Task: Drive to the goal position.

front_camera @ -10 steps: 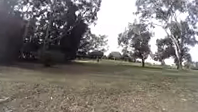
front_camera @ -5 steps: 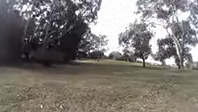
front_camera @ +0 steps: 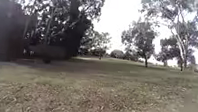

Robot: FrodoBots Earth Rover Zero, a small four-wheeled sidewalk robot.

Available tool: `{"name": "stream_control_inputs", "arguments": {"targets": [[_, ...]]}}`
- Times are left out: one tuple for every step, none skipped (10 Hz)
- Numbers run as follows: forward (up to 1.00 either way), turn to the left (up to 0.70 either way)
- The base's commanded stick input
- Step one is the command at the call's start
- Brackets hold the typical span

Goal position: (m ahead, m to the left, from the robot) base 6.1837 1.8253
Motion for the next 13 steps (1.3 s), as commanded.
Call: {"name": "stream_control_inputs", "arguments": {"targets": [[0.70, 0.00], [0.70, 0.00], [0.70, 0.00], [0.70, 0.00], [0.70, 0.00], [0.70, 0.00], [0.70, 0.00], [0.70, 0.00], [0.70, 0.00], [0.70, 0.00], [0.70, 0.00], [0.70, 0.00], [0.70, 0.00]]}}
